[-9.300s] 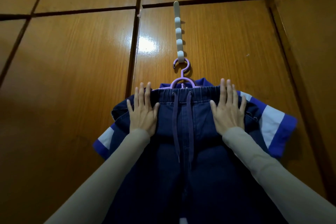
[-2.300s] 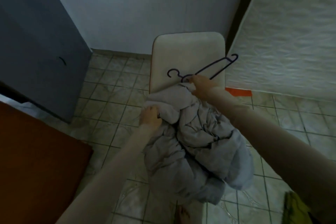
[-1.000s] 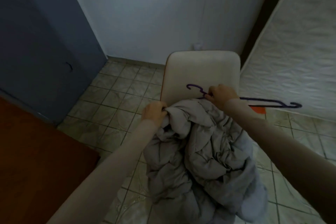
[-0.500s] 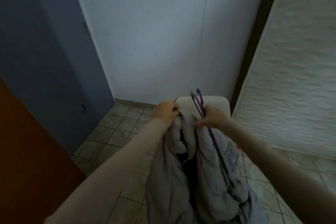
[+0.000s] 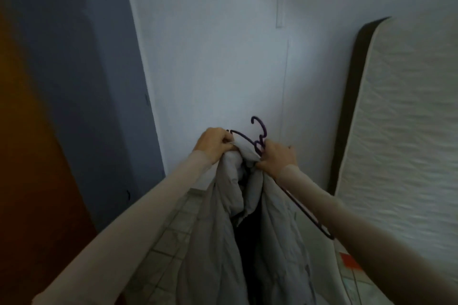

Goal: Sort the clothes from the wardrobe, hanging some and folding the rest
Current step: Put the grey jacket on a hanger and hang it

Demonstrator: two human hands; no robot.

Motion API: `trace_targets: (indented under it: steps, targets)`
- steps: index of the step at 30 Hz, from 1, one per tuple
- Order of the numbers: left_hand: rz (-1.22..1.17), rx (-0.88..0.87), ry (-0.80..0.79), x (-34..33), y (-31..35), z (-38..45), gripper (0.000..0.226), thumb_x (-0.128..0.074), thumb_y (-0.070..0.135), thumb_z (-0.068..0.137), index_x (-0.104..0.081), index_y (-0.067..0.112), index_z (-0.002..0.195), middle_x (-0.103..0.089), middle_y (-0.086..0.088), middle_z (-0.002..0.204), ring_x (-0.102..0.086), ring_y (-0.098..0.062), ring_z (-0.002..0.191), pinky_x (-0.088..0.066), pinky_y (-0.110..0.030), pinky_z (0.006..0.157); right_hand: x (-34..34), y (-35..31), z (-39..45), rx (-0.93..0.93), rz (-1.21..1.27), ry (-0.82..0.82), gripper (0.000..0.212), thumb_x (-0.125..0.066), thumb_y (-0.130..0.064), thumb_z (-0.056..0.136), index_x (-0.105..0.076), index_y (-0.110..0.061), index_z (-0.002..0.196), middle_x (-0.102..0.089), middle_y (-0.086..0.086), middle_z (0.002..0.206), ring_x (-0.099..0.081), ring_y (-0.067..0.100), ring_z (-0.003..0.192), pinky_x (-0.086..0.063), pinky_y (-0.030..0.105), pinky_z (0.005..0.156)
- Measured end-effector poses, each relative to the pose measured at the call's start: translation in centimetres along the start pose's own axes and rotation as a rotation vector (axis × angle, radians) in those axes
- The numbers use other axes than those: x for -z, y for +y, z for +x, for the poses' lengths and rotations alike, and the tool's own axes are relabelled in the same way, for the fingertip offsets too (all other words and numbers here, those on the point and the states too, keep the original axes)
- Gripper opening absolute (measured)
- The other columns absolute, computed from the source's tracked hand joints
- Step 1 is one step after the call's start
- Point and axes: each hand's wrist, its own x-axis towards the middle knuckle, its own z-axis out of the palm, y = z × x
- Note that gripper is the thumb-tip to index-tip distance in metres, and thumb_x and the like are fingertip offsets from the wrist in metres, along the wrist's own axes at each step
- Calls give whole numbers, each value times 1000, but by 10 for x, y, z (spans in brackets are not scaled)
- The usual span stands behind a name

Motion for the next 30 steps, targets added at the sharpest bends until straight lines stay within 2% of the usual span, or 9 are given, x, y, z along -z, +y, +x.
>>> trace_targets:
  steps: [5,10,14,20,23,25,28,29,30]
  targets:
    - [35,-35,72,66,-1,12,18,-69,21,84,-74,5,90,-62,-2,79,-53,-12,75,-31,-14,62,58,-33,26,64,57,196,33,-58,-23,82,-50,-9,110,-63,12,112,-57,30,106,-32,33,89]
    - [33,-29,176,110,-7,14,17,-69,24,83,-69,11,72,-57,-3,64,-48,-13,62,-31,-23,55,100,-66,42,125,121,343,32,-59,-21,81,-52,-9,110,-63,10,108,-56,30,103,-33,33,85]
    - [18,5,160,114,-26,-1,22,-69,26,84,-63,16,66,-55,-2,59,-46,-11,56,-34,-25,55,98,-88,46,171,118,349,30,-59,-21,80,-52,-10,107,-64,8,106,-57,28,101,-31,32,82]
    - [2,132,93,92,-66,-31,29,-65,32,86,-56,21,61,-56,-5,63,-49,-17,62,-35,-28,59,63,-111,42,220,72,236,30,-59,-21,80,-52,-11,107,-64,7,105,-59,28,98,-31,32,84]
    - [-19,212,91,72,-81,-52,29,-60,35,90,-62,11,74,-58,-4,70,-52,-18,68,-38,-28,61,47,-122,43,201,74,167,29,-60,-21,79,-53,-12,106,-64,5,104,-58,27,98,-31,32,86]
    - [-80,268,45,59,-90,-70,34,-61,38,88,-63,4,88,-62,-10,83,-57,-22,77,-46,-34,71,37,-128,43,185,88,137,26,-60,-19,78,-54,-12,103,-64,4,102,-58,27,97,-31,32,85]
    - [-66,355,-96,49,-100,-97,52,-75,44,74,-57,9,109,-61,-5,107,-58,-22,96,-49,-35,83,25,-133,46,163,100,112,23,-59,-17,79,-54,-13,101,-63,4,102,-58,26,96,-30,32,85]
    - [8,384,-124,46,-105,-106,54,-76,43,72,-55,11,110,-59,-4,111,-57,-21,98,-49,-34,84,21,-134,47,158,104,102,23,-58,-17,79,-54,-13,101,-63,3,102,-58,26,96,-31,32,85]
    - [73,416,-117,43,-111,-113,47,-74,40,75,-53,12,106,-58,-6,112,-56,-22,98,-47,-33,81,19,-134,49,155,111,91,21,-58,-17,79,-54,-14,99,-63,3,102,-58,26,96,-31,32,86]
